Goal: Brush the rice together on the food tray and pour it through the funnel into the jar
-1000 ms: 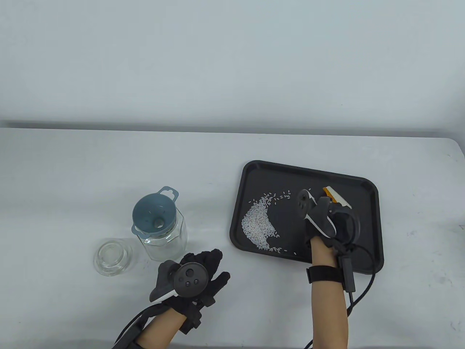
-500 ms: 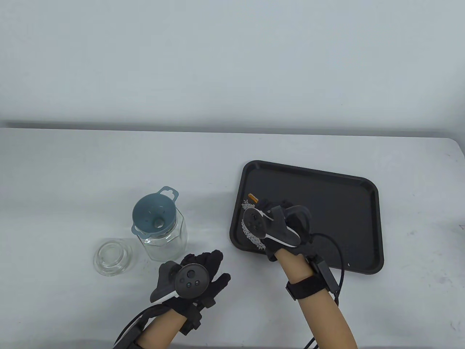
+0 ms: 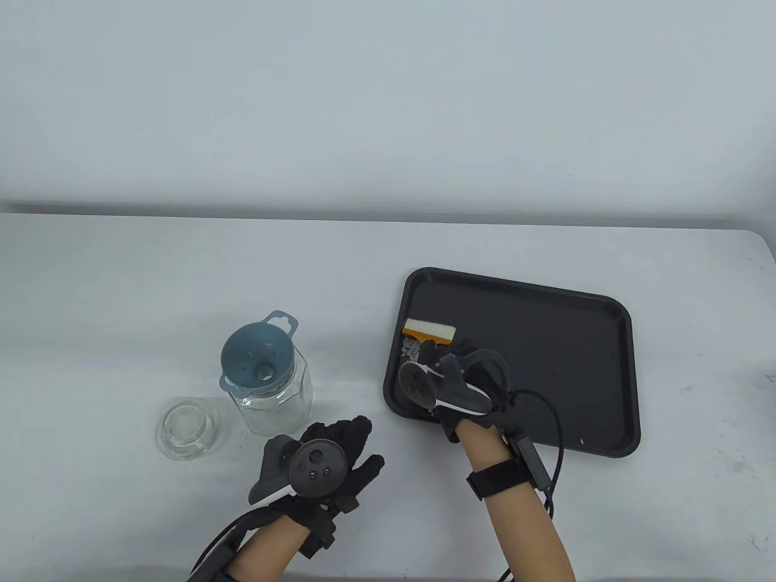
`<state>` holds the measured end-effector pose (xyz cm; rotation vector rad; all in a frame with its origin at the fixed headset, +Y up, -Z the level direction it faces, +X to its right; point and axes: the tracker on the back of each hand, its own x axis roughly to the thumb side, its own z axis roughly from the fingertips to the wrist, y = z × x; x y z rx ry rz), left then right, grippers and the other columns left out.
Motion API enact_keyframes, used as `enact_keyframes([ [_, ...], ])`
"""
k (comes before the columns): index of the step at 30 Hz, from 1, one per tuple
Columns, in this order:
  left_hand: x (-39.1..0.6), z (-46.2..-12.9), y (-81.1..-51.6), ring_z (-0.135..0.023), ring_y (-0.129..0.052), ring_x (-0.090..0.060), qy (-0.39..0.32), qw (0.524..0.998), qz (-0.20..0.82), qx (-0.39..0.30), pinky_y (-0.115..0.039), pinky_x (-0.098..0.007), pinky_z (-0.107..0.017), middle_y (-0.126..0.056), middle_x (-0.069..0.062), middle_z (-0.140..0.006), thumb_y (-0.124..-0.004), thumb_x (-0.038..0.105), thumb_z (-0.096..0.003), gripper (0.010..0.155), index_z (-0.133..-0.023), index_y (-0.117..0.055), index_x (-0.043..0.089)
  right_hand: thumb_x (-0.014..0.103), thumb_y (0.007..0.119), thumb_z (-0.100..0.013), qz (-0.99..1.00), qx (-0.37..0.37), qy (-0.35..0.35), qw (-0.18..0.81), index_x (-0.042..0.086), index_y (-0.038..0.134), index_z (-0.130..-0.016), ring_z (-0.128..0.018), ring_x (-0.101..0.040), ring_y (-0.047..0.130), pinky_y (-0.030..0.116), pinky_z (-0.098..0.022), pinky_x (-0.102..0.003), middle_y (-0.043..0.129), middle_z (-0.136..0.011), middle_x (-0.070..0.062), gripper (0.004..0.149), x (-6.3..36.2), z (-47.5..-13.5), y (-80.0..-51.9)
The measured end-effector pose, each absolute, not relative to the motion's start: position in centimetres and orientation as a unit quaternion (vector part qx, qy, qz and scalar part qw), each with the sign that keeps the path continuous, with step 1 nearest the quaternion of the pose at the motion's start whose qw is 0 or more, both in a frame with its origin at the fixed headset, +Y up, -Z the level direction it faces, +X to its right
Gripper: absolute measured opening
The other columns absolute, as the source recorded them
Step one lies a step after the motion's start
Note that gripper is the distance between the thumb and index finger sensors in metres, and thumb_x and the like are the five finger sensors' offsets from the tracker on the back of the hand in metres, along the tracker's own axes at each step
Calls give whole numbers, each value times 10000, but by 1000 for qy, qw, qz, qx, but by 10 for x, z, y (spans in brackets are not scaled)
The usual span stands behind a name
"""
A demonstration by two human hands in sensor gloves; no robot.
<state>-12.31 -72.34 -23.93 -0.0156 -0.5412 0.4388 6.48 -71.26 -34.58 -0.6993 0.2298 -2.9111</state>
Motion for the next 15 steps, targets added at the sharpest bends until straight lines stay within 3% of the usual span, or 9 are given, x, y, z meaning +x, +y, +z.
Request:
enact_keyframes([
  [8,-121,-239,-724,-684,-877,-610,-266,941,210,-8,-553,-762,-596,-756,-405,-907,-665,451,-547,727,-1040,-592,-78,333,671,-484,-953,-299,43,37,-6,812,-821,-551,-366,985,637,-562,-611,974,-669,-126,499,75,-296,-691],
  [15,-122,-238,-724,-681,-878,-611,-268,940,211,-9,-554,-762,-595,-757,-403,-906,-665,451,-546,727,-1040,-594,-77,326,687,-478,-962,-214,155,75,28,793,-853,-576,-353,990,650,-556,-597,961,-718,-113,491,96,-311,-674],
])
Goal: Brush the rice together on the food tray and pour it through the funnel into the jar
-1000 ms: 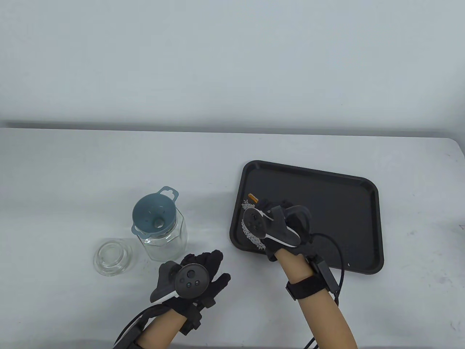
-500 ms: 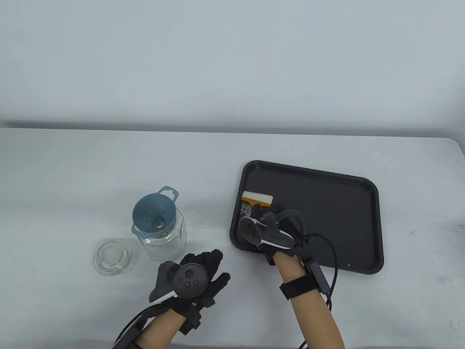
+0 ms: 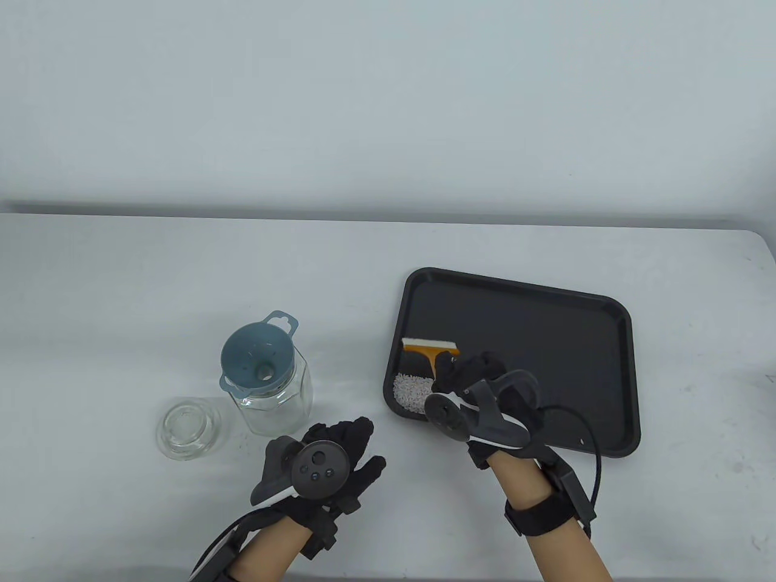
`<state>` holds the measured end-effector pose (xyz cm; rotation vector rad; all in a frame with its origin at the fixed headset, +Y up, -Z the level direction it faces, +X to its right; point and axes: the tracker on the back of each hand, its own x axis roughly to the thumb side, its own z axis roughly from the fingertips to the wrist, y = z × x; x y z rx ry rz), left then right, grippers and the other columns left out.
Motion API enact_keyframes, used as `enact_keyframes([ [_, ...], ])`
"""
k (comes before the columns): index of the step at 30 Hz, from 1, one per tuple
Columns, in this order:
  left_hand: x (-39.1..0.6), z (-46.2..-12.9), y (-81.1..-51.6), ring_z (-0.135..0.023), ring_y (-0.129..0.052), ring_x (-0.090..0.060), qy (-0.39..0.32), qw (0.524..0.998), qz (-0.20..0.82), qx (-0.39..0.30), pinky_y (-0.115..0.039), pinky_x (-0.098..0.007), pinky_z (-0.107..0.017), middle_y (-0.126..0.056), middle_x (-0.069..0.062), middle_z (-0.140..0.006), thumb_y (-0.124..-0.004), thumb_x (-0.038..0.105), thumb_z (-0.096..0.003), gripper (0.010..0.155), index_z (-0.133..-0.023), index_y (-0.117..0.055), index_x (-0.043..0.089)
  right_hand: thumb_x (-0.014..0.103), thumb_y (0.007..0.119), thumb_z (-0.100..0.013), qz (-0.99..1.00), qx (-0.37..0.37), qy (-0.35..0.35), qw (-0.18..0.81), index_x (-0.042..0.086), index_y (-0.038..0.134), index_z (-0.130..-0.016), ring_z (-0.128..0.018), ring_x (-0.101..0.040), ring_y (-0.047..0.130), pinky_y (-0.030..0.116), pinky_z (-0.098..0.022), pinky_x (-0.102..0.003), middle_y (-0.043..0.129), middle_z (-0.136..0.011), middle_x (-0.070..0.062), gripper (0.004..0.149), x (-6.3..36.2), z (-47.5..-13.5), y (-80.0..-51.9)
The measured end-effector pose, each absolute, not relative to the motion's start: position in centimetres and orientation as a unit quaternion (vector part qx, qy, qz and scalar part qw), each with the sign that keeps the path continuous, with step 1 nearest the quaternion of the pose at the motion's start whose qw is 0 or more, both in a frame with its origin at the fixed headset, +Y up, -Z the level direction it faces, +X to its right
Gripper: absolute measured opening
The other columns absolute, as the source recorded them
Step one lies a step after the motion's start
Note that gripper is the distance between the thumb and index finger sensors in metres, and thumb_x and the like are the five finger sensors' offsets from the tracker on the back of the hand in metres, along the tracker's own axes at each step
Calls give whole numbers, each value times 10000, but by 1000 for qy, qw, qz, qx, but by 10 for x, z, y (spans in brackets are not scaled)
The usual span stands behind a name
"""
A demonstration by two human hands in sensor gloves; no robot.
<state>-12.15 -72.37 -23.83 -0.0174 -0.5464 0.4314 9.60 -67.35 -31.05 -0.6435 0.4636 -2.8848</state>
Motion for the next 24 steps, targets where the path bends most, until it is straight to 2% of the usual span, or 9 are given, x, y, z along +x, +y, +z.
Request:
enact_keyframes([
  [3,-122,-238,-724,-680,-879,-610,-270,939,213,-9,-554,-762,-596,-759,-402,-905,-665,451,-546,726,-1039,-595,-77,334,678,-480,-970,-167,130,121,41,773,-867,-591,-343,989,653,-555,-592,948,-743,-103,494,106,-322,-691],
  [7,-122,-239,-725,-681,-878,-611,-271,939,210,-14,-554,-762,-596,-757,-403,-905,-665,450,-547,726,-1039,-595,-78,326,672,-481,-983,-162,71,43,6,778,-851,-581,-360,985,648,-547,-602,945,-729,-134,501,116,-317,-711],
  [14,-120,-237,-724,-680,-878,-611,-271,939,210,-10,-555,-762,-596,-758,-404,-906,-665,451,-547,725,-1039,-594,-76,339,665,-483,-971,-228,73,-20,-5,818,-811,-524,-345,999,664,-537,-597,975,-659,-120,499,112,-283,-691],
  [17,-120,-237,-724,-680,-879,-610,-271,939,210,-11,-556,-761,-595,-759,-403,-905,-665,450,-546,725,-1039,-595,-77,340,662,-487,-970,-209,126,-15,6,831,-800,-503,-333,1011,677,-528,-588,988,-645,-103,487,117,-281,-676],
  [20,-121,-237,-724,-679,-880,-610,-270,940,211,-10,-555,-761,-595,-760,-402,-905,-665,449,-547,723,-1038,-597,-78,340,671,-496,-972,-147,181,23,-19,852,-772,-446,-325,1027,698,-500,-581,1010,-591,-95,488,128,-286,-661],
  [21,-121,-237,-724,-678,-880,-610,-269,940,212,-10,-556,-761,-595,-761,-401,-904,-665,450,-546,723,-1037,-599,-76,347,671,-500,-972,-109,194,74,-26,869,-742,-401,-306,1033,717,-482,-570,1021,-545,-77,487,133,-290,-657],
  [24,-121,-238,-724,-675,-881,-611,-268,939,213,-10,-557,-761,-595,-764,-401,-902,-665,450,-547,721,-1037,-602,-75,369,666,-509,-967,-42,172,182,-20,899,-669,-311,-260,1038,750,-451,-546,1029,-453,-32,481,140,-303,-657],
])
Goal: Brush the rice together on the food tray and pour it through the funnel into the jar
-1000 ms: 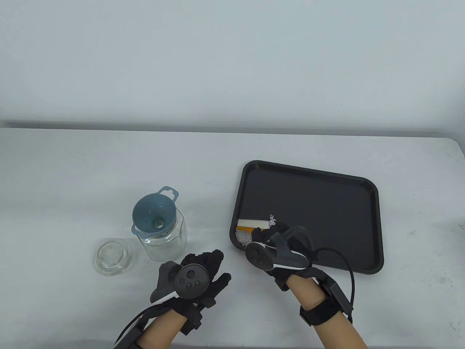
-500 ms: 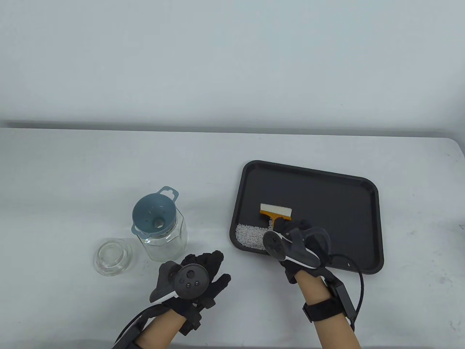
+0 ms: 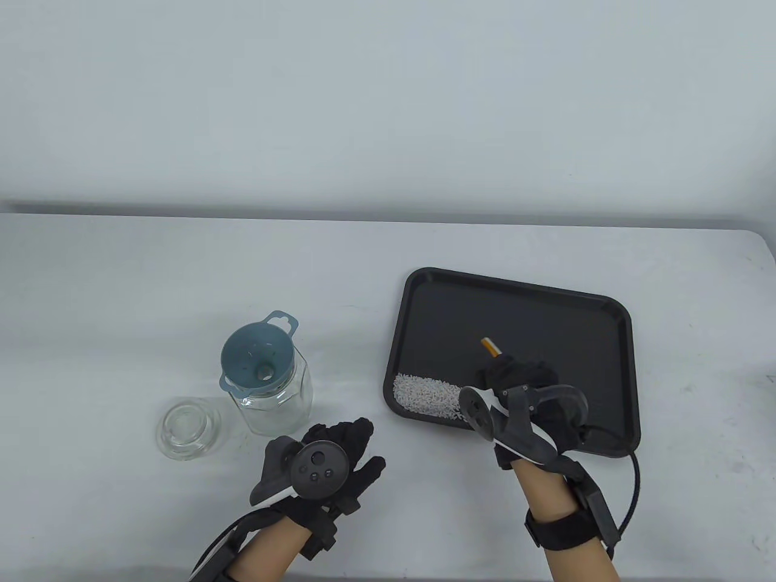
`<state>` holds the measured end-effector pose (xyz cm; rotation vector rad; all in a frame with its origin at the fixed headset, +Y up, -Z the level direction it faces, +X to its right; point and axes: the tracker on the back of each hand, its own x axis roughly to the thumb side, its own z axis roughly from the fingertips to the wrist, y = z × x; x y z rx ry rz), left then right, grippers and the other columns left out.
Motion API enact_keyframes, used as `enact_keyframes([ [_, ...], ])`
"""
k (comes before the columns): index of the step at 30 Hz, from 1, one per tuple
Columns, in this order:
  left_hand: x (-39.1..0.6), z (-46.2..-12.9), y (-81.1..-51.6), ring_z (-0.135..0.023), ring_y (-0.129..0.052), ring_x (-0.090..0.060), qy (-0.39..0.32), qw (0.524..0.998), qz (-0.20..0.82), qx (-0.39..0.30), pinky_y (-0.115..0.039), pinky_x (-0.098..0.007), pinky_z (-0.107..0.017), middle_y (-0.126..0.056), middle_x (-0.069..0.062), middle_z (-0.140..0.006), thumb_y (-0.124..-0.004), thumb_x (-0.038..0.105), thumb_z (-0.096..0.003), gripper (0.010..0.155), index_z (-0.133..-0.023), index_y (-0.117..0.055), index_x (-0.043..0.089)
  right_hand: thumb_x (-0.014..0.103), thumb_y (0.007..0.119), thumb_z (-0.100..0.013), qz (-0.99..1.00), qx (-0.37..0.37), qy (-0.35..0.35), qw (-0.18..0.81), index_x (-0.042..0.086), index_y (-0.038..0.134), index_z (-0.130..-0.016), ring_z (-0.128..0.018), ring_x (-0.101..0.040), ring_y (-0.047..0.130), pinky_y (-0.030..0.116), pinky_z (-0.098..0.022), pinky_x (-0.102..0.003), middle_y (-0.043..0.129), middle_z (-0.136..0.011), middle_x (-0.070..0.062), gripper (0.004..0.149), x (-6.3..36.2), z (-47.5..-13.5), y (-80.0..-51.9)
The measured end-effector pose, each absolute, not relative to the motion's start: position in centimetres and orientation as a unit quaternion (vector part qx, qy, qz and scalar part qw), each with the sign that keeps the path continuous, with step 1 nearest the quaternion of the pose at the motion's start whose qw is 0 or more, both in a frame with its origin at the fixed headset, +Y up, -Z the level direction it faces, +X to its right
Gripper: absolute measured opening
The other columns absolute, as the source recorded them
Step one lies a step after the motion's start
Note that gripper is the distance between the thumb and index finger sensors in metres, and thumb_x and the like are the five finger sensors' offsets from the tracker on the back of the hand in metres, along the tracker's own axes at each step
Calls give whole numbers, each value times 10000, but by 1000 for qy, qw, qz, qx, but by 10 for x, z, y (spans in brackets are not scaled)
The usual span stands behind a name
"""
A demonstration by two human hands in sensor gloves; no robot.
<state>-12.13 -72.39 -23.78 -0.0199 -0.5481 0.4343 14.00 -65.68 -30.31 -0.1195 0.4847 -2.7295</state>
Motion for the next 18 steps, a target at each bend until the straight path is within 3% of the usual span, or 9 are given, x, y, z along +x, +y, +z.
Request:
enact_keyframes([
  [3,-121,-238,-724,-676,-884,-607,-270,939,212,-10,-558,-761,-594,-766,-403,-900,-665,450,-547,720,-1035,-606,-76,372,663,-515,-971,-7,113,210,-14,920,-606,-240,-233,1028,770,-427,-532,1024,-371,-4,472,143,-318,-666],
  [5,-121,-238,-724,-676,-884,-608,-270,939,212,-9,-558,-760,-595,-764,-407,-899,-665,450,-546,720,-1035,-606,-75,377,648,-519,-983,-6,75,170,-2,922,-582,-215,-210,1025,783,-420,-519,1015,-340,20,472,140,-326,-672],
  [12,-122,-238,-723,-679,-877,-614,-268,940,209,-3,-552,-763,-596,-756,-410,-905,-666,449,-546,722,-1036,-605,-77,361,663,-511,-995,-36,96,20,-46,930,-513,-136,-215,1006,795,-381,-519,1004,-259,11,487,94,-337,-671],
  [18,-123,-238,-723,-679,-879,-612,-267,940,210,-5,-554,-762,-596,-760,-399,-906,-665,449,-546,719,-1035,-607,-74,362,664,-512,-992,-74,101,-23,-49,929,-506,-128,-212,1004,798,-375,-517,1002,-251,14,489,52,-338,-667],
])
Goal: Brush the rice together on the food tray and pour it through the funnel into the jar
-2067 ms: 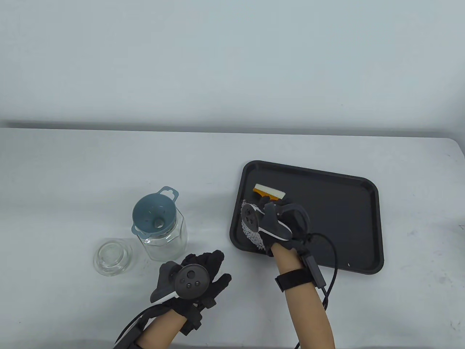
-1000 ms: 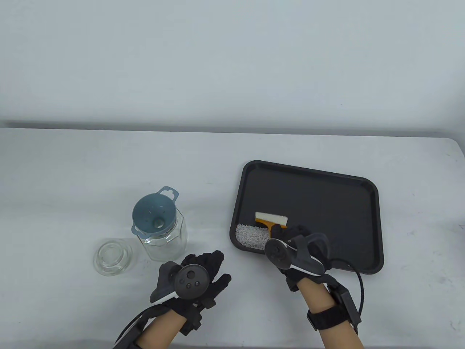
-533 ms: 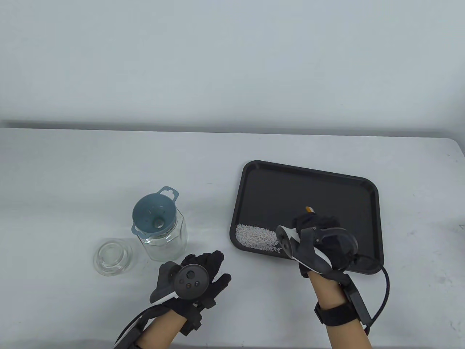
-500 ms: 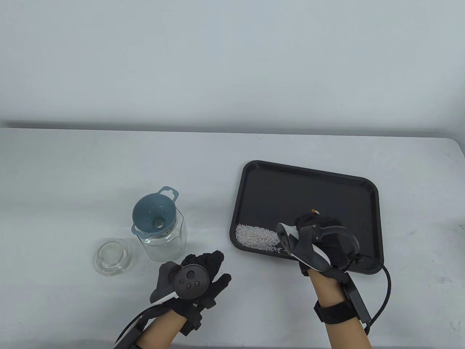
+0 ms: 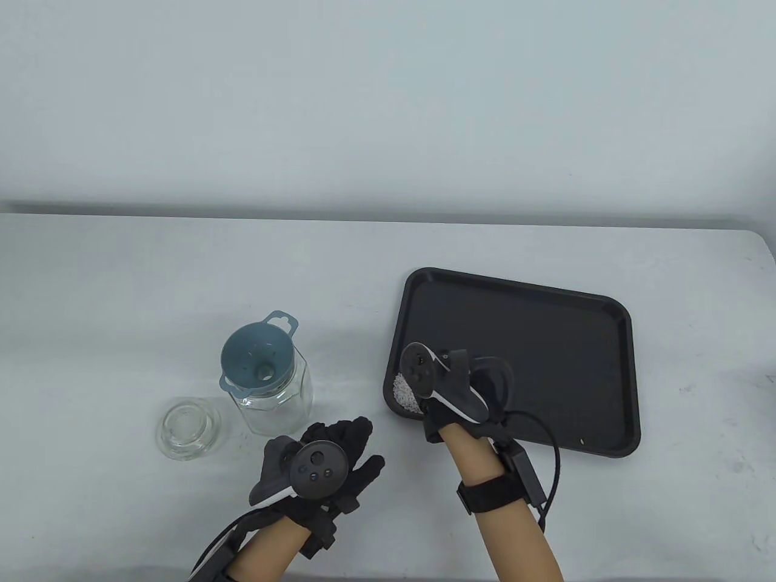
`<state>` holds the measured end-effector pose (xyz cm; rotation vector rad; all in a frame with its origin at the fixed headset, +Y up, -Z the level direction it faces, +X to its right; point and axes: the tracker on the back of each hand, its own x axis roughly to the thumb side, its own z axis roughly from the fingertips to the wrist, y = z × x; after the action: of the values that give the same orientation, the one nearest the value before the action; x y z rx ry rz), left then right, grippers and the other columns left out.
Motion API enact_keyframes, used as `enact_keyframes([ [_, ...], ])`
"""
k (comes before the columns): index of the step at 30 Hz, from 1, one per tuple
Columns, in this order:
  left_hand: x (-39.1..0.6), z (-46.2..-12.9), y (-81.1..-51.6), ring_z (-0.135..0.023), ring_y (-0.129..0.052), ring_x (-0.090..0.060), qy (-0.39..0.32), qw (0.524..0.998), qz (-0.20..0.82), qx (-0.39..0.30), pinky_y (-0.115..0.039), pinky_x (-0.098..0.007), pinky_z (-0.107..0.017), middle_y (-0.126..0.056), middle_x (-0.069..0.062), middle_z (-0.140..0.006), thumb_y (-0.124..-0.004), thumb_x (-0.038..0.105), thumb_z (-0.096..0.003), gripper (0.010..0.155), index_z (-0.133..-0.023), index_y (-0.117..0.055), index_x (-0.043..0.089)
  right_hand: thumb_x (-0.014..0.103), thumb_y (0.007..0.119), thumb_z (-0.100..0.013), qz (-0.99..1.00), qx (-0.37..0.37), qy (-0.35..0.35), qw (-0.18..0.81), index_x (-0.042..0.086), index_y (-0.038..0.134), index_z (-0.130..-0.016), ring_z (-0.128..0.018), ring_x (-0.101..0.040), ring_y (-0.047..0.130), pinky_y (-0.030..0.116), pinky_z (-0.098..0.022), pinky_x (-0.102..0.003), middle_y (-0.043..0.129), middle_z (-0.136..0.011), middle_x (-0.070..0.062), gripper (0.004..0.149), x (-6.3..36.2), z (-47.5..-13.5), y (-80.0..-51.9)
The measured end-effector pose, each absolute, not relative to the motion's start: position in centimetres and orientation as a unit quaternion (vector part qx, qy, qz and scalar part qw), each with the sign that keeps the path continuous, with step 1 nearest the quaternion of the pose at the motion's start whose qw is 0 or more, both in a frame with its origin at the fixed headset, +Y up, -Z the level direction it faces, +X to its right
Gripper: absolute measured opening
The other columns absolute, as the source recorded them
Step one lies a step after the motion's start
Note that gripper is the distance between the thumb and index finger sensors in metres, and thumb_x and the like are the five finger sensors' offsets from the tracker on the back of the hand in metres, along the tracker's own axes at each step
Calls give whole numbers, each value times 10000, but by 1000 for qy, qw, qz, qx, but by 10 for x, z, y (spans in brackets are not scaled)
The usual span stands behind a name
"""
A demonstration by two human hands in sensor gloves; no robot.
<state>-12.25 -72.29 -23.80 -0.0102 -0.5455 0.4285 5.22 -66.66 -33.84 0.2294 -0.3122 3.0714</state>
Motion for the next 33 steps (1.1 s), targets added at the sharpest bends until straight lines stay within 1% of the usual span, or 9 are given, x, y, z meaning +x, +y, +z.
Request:
enact_keyframes([
  [6,-124,-238,-722,-678,-879,-611,-266,940,212,-4,-555,-762,-595,-759,-406,-904,-666,448,-546,719,-1035,-608,-76,364,660,-513,990,96,-106,12,-44,927,-516,-138,-211,1005,795,-381,-517,1001,-261,15,488,36,-334,-663],
  [15,-123,-238,-722,-678,-879,-613,-267,940,212,-6,-554,-762,-596,-759,-405,-905,-665,449,-546,720,-1036,-606,-75,366,659,-516,986,102,-129,-15,-28,936,-538,-161,-213,1022,793,-387,-517,1019,-287,18,482,46,-318,-645],
  [21,-124,-239,-722,-680,-879,-612,-265,940,214,-5,-554,-762,-595,-759,-403,-905,-665,448,-547,719,-1036,-605,-76,367,658,-517,980,102,-169,-24,-31,926,-580,-204,-233,1026,775,-411,-528,1025,-335,-4,484,53,-312,-637],
  [23,-124,-239,-722,-680,-879,-611,-265,940,214,-6,-554,-762,-595,-762,-399,-906,-665,449,-547,719,-1036,-606,-75,368,659,-517,979,105,-174,-33,-33,920,-613,-244,-247,1037,766,-428,-531,1033,-379,-18,488,54,-313,-640],
  [24,-124,-239,-722,-680,-878,-612,-264,940,214,-6,-555,-761,-595,-762,-399,-905,-665,449,-547,719,-1035,-607,-76,367,659,-517,977,114,-173,-43,-34,908,-651,-289,-262,1041,752,-449,-538,1035,-428,-34,491,54,-313,-644],
  [27,-124,-239,-722,-680,-878,-612,-264,940,214,-7,-554,-761,-596,-761,-403,-904,-665,448,-547,720,-1036,-606,-77,370,660,-513,974,151,-147,-83,-15,860,-755,-410,-292,1032,707,-507,-559,1017,-556,-66,497,52,-317,-664],
  [30,-125,-239,-722,-682,-878,-610,-264,940,215,-6,-554,-762,-596,-759,-401,-906,-665,448,-547,719,-1036,-606,-76,375,675,-497,969,184,-121,-110,25,819,-822,-509,-310,1014,672,-547,-570,990,-650,-79,500,53,-318,-682],
  [32,-125,-239,-722,-680,-878,-612,-264,940,214,-7,-554,-762,-595,-762,-400,-905,-665,449,-546,720,-1036,-607,-75,374,675,-490,967,208,-99,-113,45,814,-830,-529,-302,1015,673,-550,-568,984,-666,-64,493,54,-317,-690],
  [33,-125,-239,-722,-679,-879,-611,-264,941,214,-8,-555,-762,-595,-761,-402,-905,-665,448,-547,718,-1036,-607,-75,369,673,-491,969,207,-91,-98,32,814,-824,-518,-303,1015,673,-546,-568,983,-655,-68,494,56,-314,-692],
])
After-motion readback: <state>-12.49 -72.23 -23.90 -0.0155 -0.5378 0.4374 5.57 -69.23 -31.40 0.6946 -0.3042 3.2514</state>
